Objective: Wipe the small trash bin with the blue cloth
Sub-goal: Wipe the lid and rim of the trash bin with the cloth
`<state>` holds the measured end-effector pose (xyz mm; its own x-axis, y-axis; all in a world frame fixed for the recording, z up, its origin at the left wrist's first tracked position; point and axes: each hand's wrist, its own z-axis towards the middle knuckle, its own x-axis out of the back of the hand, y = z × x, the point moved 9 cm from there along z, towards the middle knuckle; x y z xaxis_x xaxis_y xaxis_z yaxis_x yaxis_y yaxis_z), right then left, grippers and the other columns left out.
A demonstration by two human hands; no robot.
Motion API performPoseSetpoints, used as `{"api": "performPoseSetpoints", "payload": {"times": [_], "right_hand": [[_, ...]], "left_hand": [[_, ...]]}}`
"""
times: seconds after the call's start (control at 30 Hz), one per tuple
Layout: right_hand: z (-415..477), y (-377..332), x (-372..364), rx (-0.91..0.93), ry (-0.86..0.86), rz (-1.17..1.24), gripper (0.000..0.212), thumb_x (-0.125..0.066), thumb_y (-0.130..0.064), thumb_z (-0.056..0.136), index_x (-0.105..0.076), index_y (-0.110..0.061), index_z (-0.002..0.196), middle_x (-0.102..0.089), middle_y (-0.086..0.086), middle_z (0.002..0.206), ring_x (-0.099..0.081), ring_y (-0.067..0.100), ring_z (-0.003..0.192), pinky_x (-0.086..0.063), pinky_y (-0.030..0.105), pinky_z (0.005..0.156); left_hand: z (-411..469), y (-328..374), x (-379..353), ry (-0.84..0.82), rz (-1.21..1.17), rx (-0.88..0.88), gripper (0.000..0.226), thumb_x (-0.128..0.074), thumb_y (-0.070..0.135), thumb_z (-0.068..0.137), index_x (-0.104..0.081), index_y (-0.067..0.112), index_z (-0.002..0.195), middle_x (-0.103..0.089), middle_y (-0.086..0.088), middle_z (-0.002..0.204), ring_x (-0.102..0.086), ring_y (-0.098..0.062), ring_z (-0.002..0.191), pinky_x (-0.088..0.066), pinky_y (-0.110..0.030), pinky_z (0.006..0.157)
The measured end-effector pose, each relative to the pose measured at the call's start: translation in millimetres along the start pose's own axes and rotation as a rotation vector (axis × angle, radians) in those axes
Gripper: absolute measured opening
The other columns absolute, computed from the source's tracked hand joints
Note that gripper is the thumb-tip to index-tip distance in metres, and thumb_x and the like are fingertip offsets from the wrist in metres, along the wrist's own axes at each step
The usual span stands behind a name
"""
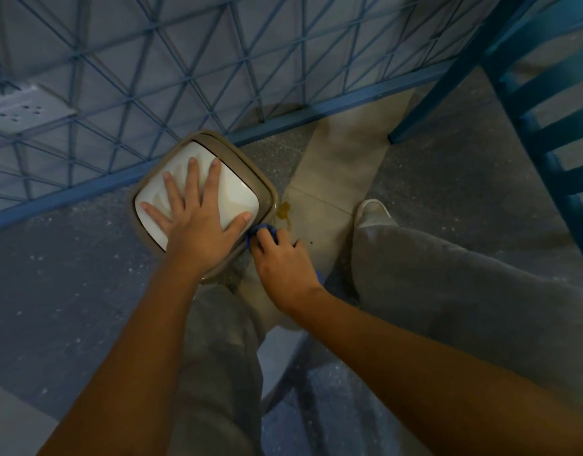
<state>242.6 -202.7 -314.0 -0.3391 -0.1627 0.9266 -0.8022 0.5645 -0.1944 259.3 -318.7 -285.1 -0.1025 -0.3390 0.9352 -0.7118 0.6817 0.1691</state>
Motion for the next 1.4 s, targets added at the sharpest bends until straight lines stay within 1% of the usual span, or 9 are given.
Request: {"api": "performPoseSetpoints", "payload": {"times": [0.2, 0.3, 0.37, 0.53, 0.67, 0.87, 1.03, 1.3, 1.4], "right_hand": [[4, 12, 12, -0.068, 0.041, -0.085, 0.036, -0.074, -0.030, 0.062, -0.071, -0.022, 0.096, -0.066, -0.002, 0.097, -0.061, 0.017, 0.075, -0.046, 0.027, 0.053], [12, 20, 16, -0.057, 0.007, -0.094, 0.042, -0.051, -0.019, 0.088, -0.047, -0.011, 0.130, -0.043, 0.009, 0.133, -0.051, 0.027, 0.107, -0.046, 0.035, 0.075], [20, 29, 23, -0.058, -0.015, -0.062, 0.047, -0.045, -0.013, 0.092, -0.034, -0.005, 0.137, -0.030, 0.014, 0.140, -0.041, 0.032, 0.117, -0.043, 0.040, 0.083], [41, 43, 35, -0.074, -0.043, -0.077, 0.051, -0.053, -0.010, 0.089, -0.035, -0.004, 0.136, -0.029, 0.014, 0.140, -0.037, 0.033, 0.122, -0.044, 0.042, 0.086], [29, 28, 24, -0.050, -0.070, -0.056, 0.049, -0.049, -0.010, 0.091, -0.034, -0.002, 0.137, -0.028, 0.014, 0.141, -0.038, 0.033, 0.121, -0.043, 0.041, 0.086], [9, 8, 9, -0.049, -0.121, 0.119, 0.042, -0.040, -0.012, 0.095, -0.036, -0.003, 0.136, -0.031, 0.013, 0.139, -0.038, 0.032, 0.119, -0.041, 0.043, 0.092], [4, -9, 5, -0.032, -0.163, 0.150, 0.044, -0.042, -0.013, 0.094, -0.035, -0.002, 0.136, -0.028, 0.014, 0.139, -0.035, 0.033, 0.120, -0.039, 0.044, 0.092], [-7, -36, -8, 0.065, -0.167, 0.146, 0.041, -0.041, -0.014, 0.095, -0.038, -0.002, 0.134, -0.034, 0.014, 0.136, -0.039, 0.032, 0.119, -0.042, 0.042, 0.089], [-9, -39, -6, 0.074, -0.089, 0.107, 0.040, -0.055, -0.022, 0.089, -0.052, -0.006, 0.125, -0.049, 0.010, 0.125, -0.050, 0.027, 0.109, -0.047, 0.036, 0.079]], "left_hand": [[-1, 1, -1, -0.011, -0.008, -0.005, 0.086, -0.047, 0.058, 0.083, 0.007, 0.035, 0.145, 0.014, 0.002, 0.157, 0.017, -0.034, 0.142, 0.010, -0.067, 0.106], [0, -1, 0, -0.006, -0.022, 0.012, 0.086, -0.048, 0.058, 0.084, 0.007, 0.035, 0.145, 0.014, 0.002, 0.157, 0.016, -0.033, 0.143, 0.009, -0.066, 0.106], [1, -1, 0, -0.009, -0.035, 0.023, 0.086, -0.049, 0.057, 0.084, 0.007, 0.035, 0.145, 0.014, 0.002, 0.157, 0.016, -0.033, 0.143, 0.009, -0.066, 0.106], [1, 1, -1, -0.016, -0.018, 0.022, 0.085, -0.047, 0.058, 0.084, 0.008, 0.035, 0.145, 0.015, 0.003, 0.157, 0.017, -0.032, 0.143, 0.010, -0.065, 0.106], [2, 0, -1, -0.006, -0.013, 0.030, 0.086, -0.047, 0.059, 0.083, 0.007, 0.035, 0.145, 0.014, 0.002, 0.157, 0.016, -0.033, 0.143, 0.011, -0.066, 0.106], [3, 1, -2, -0.002, -0.021, 0.025, 0.087, -0.048, 0.059, 0.083, 0.007, 0.035, 0.145, 0.014, 0.002, 0.157, 0.016, -0.034, 0.142, 0.011, -0.067, 0.105], [3, 0, -2, -0.005, -0.026, 0.025, 0.087, -0.049, 0.058, 0.083, 0.007, 0.035, 0.145, 0.014, 0.002, 0.157, 0.017, -0.034, 0.142, 0.011, -0.067, 0.105], [2, 1, -1, -0.005, -0.023, 0.023, 0.087, -0.048, 0.058, 0.083, 0.008, 0.035, 0.145, 0.014, 0.002, 0.157, 0.018, -0.034, 0.142, 0.011, -0.067, 0.105], [3, 1, 0, -0.006, -0.016, 0.018, 0.087, -0.048, 0.058, 0.084, 0.009, 0.034, 0.145, 0.014, 0.001, 0.157, 0.017, -0.035, 0.142, 0.010, -0.067, 0.105]]}}
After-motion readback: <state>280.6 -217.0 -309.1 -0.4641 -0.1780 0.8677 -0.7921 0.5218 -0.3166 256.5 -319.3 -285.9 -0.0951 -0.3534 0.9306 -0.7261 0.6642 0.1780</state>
